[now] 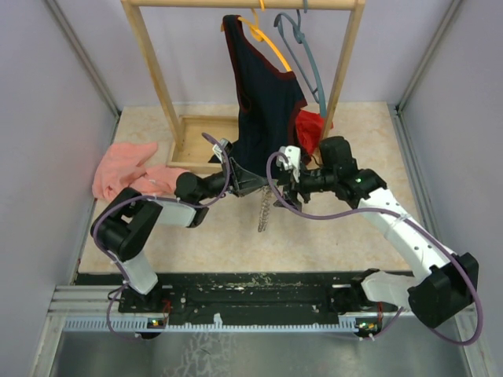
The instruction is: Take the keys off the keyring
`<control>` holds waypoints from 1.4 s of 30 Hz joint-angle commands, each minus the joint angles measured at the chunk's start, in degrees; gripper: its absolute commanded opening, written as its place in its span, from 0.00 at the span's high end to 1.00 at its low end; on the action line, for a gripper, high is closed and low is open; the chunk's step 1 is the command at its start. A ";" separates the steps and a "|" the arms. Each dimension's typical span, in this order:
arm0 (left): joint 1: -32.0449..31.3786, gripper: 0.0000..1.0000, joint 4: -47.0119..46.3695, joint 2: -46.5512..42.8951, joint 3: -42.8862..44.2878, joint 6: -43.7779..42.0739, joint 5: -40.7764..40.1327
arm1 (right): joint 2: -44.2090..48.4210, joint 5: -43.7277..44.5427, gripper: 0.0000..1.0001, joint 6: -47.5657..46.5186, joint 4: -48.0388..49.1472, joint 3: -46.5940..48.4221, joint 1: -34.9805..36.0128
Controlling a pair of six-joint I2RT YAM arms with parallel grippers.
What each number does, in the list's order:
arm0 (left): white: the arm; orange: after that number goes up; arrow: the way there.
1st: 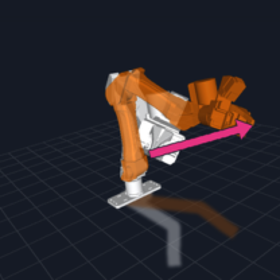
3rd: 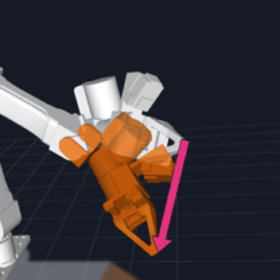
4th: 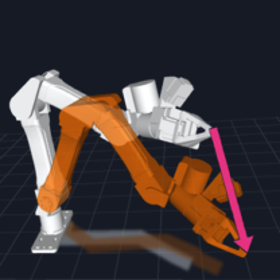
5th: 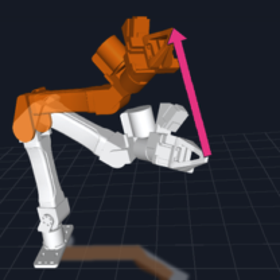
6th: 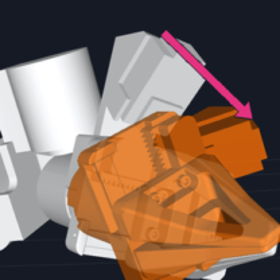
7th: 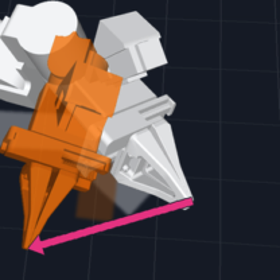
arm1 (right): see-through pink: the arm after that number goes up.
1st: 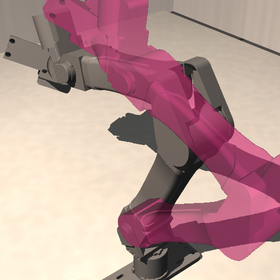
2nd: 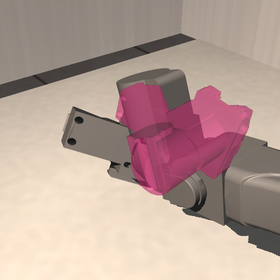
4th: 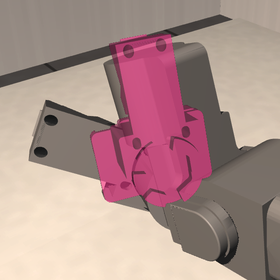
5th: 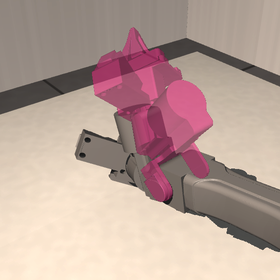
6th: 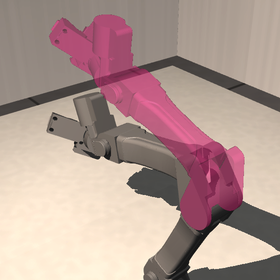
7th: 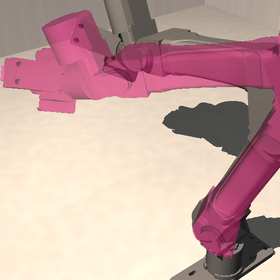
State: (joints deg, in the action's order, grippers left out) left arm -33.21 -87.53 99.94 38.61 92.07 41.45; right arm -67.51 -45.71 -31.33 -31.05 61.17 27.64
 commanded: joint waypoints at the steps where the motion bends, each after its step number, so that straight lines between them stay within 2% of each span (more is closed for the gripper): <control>1: 0.34 1.00 -5.99 -1.84 -0.27 -0.69 -1.66 | 2.20 6.64 0.37 -0.92 4.22 -0.39 2.00; 14: 0.33 1.00 -5.52 -1.35 -0.63 -0.56 -1.20 | 4.11 11.25 0.67 -2.05 1.91 3.44 3.12; 22: 0.34 1.00 -4.52 -1.09 -0.27 -0.65 -0.77 | 5.12 15.34 0.75 -2.56 1.68 4.51 3.16; 29: 0.18 1.00 -3.89 -0.63 0.55 -0.14 0.57 | 4.93 13.73 0.74 -3.10 2.32 4.63 3.12; 42: -0.18 1.00 -1.70 -0.54 2.16 0.13 3.60 | 3.96 13.65 0.62 -7.22 4.11 4.83 3.30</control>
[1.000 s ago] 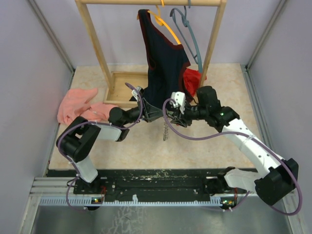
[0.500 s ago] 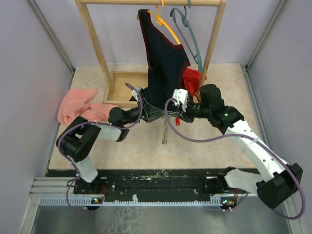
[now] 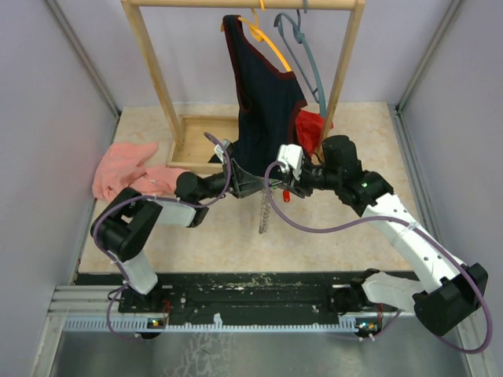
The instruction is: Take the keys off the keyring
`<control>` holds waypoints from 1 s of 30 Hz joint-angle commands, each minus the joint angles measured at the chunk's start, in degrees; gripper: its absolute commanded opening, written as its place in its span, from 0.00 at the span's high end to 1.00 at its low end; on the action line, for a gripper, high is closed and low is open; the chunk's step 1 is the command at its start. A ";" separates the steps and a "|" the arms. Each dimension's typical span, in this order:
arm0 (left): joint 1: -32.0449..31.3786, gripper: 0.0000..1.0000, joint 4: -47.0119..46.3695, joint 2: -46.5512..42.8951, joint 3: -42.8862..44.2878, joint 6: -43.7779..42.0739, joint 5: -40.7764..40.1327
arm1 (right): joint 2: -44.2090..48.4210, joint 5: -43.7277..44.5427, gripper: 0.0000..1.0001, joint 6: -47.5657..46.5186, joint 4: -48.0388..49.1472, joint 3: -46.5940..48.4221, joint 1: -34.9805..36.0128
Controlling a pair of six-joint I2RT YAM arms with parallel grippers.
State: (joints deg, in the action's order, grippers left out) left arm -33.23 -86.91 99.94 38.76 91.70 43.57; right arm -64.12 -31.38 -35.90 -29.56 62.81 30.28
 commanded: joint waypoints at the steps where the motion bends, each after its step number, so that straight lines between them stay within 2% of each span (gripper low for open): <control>1: -0.16 1.00 -2.30 -0.56 2.06 0.44 1.71 | 0.44 -1.09 0.61 -3.48 2.39 3.31 0.65; 11: -0.08 1.00 -2.21 -0.20 2.72 1.00 3.77 | -1.96 -3.43 0.56 -10.56 -1.39 7.37 0.67; 24: -0.08 1.00 -4.02 0.87 3.50 2.65 5.84 | -5.12 -16.47 0.56 -24.33 -12.15 10.72 0.66; 28: 0.01 1.00 -4.83 0.82 3.31 3.02 6.06 | -5.47 -18.91 0.60 -25.52 -12.92 10.44 0.69; 30: 0.01 1.00 -5.49 1.00 3.30 3.45 6.14 | -5.57 -18.94 0.67 -25.11 -12.58 10.26 0.66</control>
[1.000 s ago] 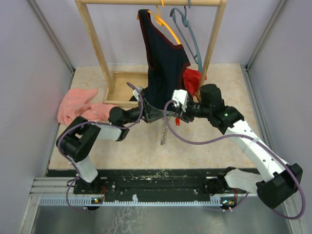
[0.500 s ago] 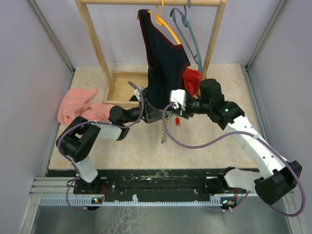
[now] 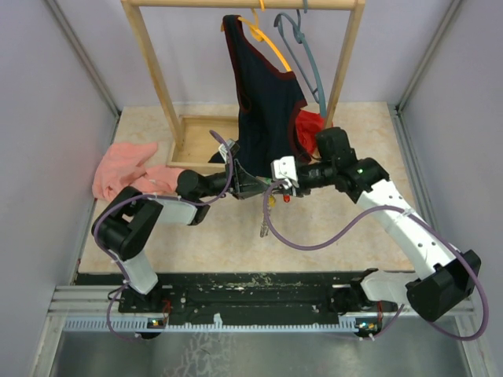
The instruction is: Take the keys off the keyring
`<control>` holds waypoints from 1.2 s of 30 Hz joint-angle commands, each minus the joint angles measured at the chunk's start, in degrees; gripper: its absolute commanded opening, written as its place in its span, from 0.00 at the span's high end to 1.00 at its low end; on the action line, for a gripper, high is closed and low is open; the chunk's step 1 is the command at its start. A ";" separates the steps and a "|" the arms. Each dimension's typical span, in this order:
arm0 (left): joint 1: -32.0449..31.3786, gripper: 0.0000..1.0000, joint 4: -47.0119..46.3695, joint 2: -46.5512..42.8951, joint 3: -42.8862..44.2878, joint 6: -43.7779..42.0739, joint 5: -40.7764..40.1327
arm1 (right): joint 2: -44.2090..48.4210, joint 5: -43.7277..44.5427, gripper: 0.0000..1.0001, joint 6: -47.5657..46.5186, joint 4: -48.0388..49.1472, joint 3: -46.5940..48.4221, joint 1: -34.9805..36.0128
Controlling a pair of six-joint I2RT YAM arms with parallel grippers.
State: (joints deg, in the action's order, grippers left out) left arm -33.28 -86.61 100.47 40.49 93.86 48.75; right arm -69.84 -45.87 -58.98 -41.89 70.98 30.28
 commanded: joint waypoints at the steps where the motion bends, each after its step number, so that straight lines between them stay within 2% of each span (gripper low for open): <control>1: 0.05 1.00 -6.06 0.49 1.56 1.53 0.99 | 0.15 -4.21 0.70 -1.87 -0.08 2.02 0.63; 6: 0.23 1.00 -6.53 0.61 1.46 1.76 1.13 | 0.55 -3.39 0.83 -1.13 0.01 2.48 0.61; 10: 0.40 1.00 -6.86 0.69 1.43 1.70 1.04 | 1.08 -3.03 0.99 -1.34 -1.09 3.46 0.57; 16: 0.96 0.98 -7.85 0.77 0.58 0.76 -0.34 | 1.44 -4.99 1.00 -0.39 -4.18 5.45 0.57; 21: 2.28 0.67 -6.43 -1.65 -1.72 -4.05 -2.72 | 1.33 -7.29 1.00 5.06 -4.34 6.36 0.57; 23: 3.22 0.60 -4.78 -3.82 -3.23 -7.62 -3.71 | 1.40 -7.61 1.00 6.50 -4.49 6.41 0.57; 26: 4.52 0.55 -0.67 -8.14 -6.60 -15.70 -5.58 | 1.45 -7.92 1.00 8.14 -4.47 5.94 0.57; 29: 4.67 0.56 6.55 -14.42 -9.64 -28.61 -7.91 | 1.42 -8.32 1.00 9.48 -4.19 5.35 0.48; 33: 3.09 0.62 17.86 -27.08 -14.83 -50.32 -12.14 | 1.42 -9.71 1.00 10.03 -4.47 5.30 0.48; 36: 0.22 0.68 21.65 -34.62 -19.21 -63.65 -13.28 | 1.07 -10.80 1.00 9.91 -5.05 5.41 0.39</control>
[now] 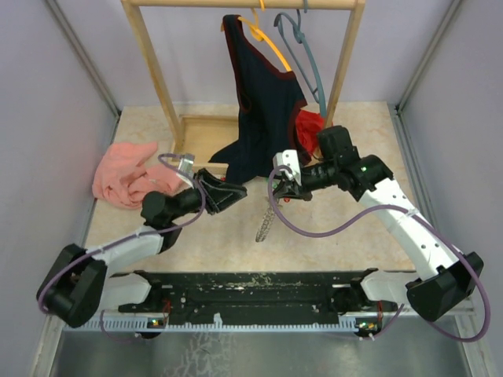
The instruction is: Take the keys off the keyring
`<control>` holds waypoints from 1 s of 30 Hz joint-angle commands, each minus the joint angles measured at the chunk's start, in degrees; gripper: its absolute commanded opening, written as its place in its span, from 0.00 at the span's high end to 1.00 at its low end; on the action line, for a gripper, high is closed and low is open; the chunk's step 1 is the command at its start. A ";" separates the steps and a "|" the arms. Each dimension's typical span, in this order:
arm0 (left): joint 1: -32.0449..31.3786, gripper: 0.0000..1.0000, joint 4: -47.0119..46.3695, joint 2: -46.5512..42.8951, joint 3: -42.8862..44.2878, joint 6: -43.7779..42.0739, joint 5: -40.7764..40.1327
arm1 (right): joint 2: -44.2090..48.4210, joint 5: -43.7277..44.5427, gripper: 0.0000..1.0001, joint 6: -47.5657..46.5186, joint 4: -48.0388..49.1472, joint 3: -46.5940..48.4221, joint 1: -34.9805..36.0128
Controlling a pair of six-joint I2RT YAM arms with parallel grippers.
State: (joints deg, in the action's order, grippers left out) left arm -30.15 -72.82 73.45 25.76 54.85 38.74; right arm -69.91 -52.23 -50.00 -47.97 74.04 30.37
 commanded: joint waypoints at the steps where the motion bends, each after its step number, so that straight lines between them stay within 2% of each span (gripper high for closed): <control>1: -3.89 0.71 7.70 -9.29 -5.88 -28.24 -2.80 | 0.99 -4.98 1.00 0.72 0.72 2.44 0.30; 4: -6.24 0.80 5.42 -12.08 -9.38 -35.89 -0.27 | 0.44 -6.89 1.00 -0.29 -0.46 2.67 0.19; 12: -9.15 0.79 2.14 -7.86 -8.96 -47.25 2.60 | -1.04 -8.46 1.00 -2.52 -2.03 2.00 0.22; 16: -10.39 0.87 0.20 -3.58 -5.91 -47.92 5.12 | -1.71 -9.02 1.00 -3.51 -2.64 1.72 0.25; 18: -11.42 0.88 -2.00 -1.46 -5.15 -47.90 5.73 | -1.87 -8.91 1.00 -3.98 -2.89 1.63 0.26; 23: -12.58 0.85 -5.92 2.38 -4.22 -47.48 6.09 | -2.22 -9.41 1.00 -5.06 -3.74 1.55 0.26; 30: -12.65 0.80 -6.04 3.68 -2.70 -48.19 6.00 | -2.67 -10.14 1.00 -6.06 -4.33 1.20 0.31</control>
State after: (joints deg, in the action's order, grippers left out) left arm -42.61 -75.66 76.75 20.93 7.97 43.38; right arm -72.51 -58.63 -54.28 -53.23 73.97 30.37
